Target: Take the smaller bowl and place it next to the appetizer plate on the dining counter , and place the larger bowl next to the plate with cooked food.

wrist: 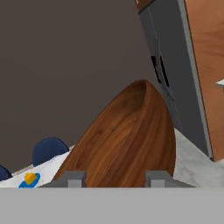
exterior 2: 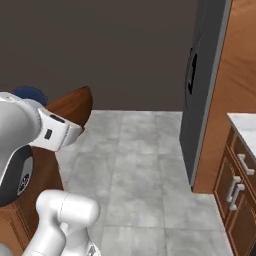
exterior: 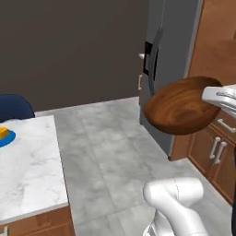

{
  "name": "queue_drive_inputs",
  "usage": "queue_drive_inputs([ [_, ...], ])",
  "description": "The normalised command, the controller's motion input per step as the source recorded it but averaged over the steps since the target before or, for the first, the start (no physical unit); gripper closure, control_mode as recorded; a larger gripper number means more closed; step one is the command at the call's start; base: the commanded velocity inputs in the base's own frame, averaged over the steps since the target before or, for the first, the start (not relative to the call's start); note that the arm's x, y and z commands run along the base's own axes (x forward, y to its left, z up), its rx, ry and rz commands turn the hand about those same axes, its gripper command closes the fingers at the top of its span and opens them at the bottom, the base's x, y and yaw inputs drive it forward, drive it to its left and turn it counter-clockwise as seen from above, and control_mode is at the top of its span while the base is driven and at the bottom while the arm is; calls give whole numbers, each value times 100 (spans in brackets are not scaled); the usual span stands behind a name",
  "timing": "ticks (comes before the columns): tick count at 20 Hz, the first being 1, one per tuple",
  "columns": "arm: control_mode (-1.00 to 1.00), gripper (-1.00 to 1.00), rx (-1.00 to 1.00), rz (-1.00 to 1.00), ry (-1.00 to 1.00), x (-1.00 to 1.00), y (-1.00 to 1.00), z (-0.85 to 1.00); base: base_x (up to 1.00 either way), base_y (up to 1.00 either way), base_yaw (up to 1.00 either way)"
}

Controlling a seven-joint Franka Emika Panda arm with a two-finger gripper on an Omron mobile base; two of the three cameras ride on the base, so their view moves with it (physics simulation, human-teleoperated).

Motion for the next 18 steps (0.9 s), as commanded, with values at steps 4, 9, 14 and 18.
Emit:
queue_drive_inputs([
  [4, 100, 100, 0, 0, 0, 0, 0, 0, 100, -9, 8],
  [9, 100, 100, 0, 0, 0, 0, 0, 0, 100, -9, 9],
  [14, 100, 100, 0, 0, 0, 0, 0, 0, 100, -12, 14],
  [18, 100, 100, 0, 0, 0, 0, 0, 0, 100, -1, 26],
])
